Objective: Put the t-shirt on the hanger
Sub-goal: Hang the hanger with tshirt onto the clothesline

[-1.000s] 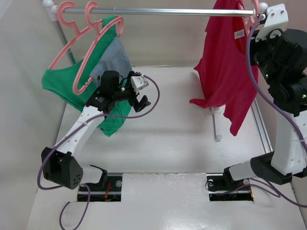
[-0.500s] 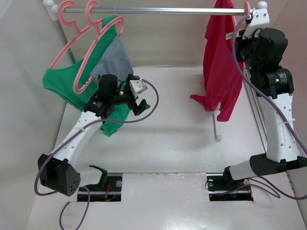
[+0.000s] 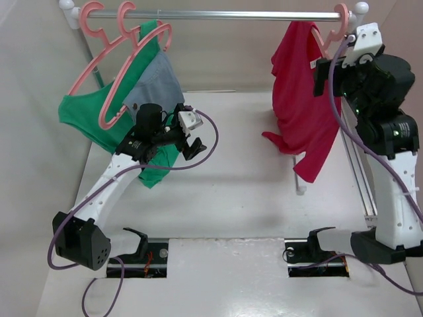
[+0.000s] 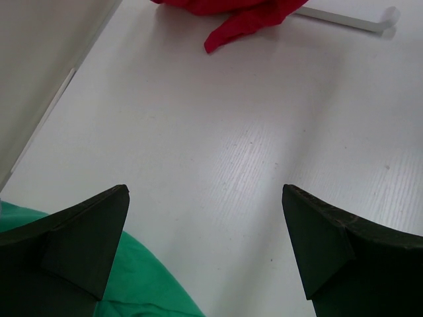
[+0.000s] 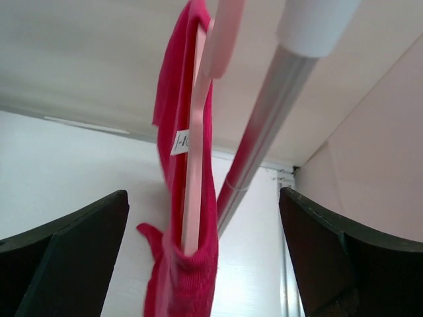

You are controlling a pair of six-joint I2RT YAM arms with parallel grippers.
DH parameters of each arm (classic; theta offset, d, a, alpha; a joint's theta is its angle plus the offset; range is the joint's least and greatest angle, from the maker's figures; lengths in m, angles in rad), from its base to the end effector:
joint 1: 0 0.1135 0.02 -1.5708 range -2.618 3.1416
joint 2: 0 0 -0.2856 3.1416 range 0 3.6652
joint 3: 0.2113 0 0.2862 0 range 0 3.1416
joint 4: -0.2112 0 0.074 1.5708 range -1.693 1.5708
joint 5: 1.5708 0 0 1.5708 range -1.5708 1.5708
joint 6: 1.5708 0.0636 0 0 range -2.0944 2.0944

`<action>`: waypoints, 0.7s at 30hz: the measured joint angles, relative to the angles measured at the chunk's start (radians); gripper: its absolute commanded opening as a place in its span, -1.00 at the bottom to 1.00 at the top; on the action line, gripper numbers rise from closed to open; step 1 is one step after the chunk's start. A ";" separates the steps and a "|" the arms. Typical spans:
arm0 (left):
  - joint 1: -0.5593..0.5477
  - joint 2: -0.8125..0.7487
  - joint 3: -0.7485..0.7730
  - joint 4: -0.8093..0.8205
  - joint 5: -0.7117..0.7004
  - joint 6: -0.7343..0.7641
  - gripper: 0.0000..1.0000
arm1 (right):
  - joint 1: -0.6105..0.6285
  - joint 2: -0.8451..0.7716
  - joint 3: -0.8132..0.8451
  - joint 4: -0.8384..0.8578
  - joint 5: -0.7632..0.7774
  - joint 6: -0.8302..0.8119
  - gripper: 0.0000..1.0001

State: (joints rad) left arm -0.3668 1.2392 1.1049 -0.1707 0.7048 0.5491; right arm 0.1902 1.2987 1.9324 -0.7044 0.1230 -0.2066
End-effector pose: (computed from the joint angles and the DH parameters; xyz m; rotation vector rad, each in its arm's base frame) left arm 0.2925 -0.1565 0.3688 1.2110 1.3766 -0.5301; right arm 0.2666 0.0434 0.5930 -0.2309 1.6258 -0.1135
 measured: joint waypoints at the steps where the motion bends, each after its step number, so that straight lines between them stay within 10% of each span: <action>1: 0.000 0.000 0.000 -0.002 0.000 0.000 1.00 | 0.000 -0.014 -0.002 0.000 -0.001 -0.018 1.00; 12: -0.008 -0.001 -0.051 0.021 -0.005 -0.005 1.00 | 0.048 -0.246 0.011 0.066 -0.224 -0.163 1.00; 21: -0.012 -0.058 -0.312 0.121 -0.162 -0.148 1.00 | 0.290 -0.227 -0.393 0.179 -0.364 -0.167 1.00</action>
State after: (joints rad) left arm -0.3786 1.1809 0.7929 -0.0494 0.5430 0.4011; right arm 0.4801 1.0714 1.5394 -0.5255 -0.2409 -0.3733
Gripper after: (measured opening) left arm 0.997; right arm 0.995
